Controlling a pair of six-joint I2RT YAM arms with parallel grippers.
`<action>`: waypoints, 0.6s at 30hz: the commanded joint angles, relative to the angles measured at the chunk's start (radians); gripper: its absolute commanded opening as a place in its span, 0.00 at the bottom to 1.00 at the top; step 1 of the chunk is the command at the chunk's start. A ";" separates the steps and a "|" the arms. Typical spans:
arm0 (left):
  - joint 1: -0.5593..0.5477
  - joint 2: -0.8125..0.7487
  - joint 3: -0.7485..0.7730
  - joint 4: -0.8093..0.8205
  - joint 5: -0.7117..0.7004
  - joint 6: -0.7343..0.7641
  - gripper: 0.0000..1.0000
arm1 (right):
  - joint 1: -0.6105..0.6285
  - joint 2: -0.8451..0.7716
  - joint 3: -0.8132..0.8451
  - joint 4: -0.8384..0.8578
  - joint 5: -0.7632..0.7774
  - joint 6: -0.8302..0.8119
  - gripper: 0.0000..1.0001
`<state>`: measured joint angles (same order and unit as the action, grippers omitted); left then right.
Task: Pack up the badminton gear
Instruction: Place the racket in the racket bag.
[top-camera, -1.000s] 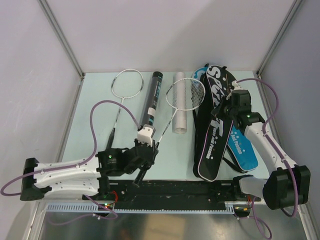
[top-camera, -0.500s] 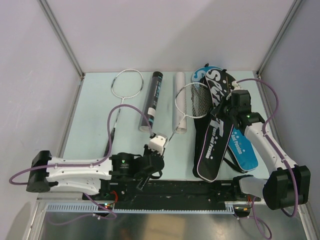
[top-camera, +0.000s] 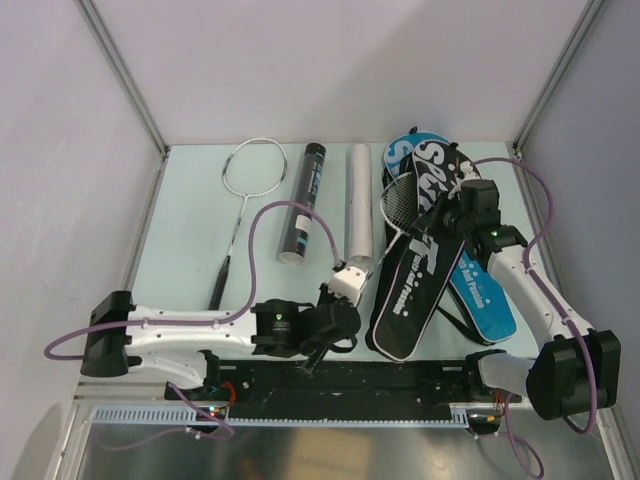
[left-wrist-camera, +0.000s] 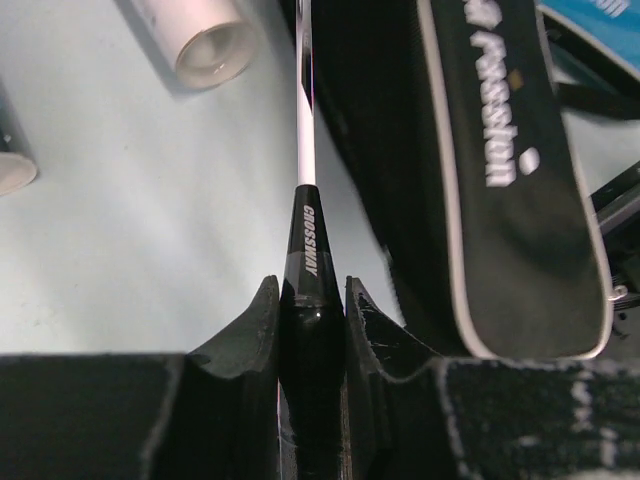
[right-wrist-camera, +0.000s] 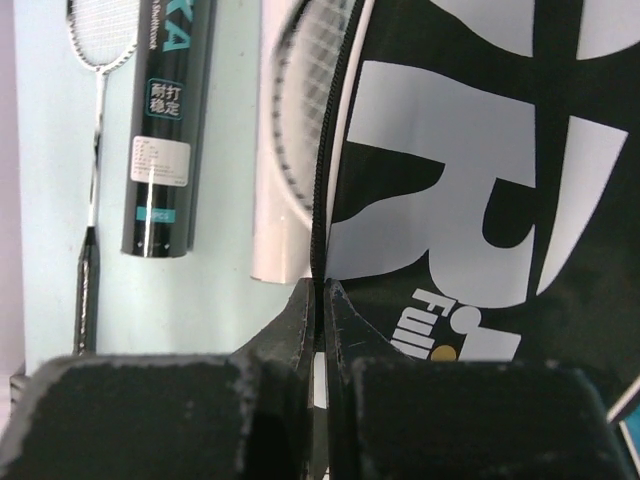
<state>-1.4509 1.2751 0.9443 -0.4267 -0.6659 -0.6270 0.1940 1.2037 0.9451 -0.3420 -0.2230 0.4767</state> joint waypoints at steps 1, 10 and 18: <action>-0.002 0.058 0.122 0.104 0.003 0.020 0.00 | 0.025 -0.047 -0.008 0.087 -0.098 0.034 0.00; 0.086 0.175 0.167 0.191 0.025 -0.002 0.00 | 0.055 -0.120 -0.093 0.095 -0.218 -0.018 0.00; 0.128 0.283 0.169 0.337 -0.001 -0.055 0.00 | 0.058 -0.155 -0.147 0.107 -0.269 -0.021 0.00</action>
<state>-1.3437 1.5372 1.0725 -0.2440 -0.6178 -0.6304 0.2447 1.0882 0.8070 -0.3061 -0.4248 0.4583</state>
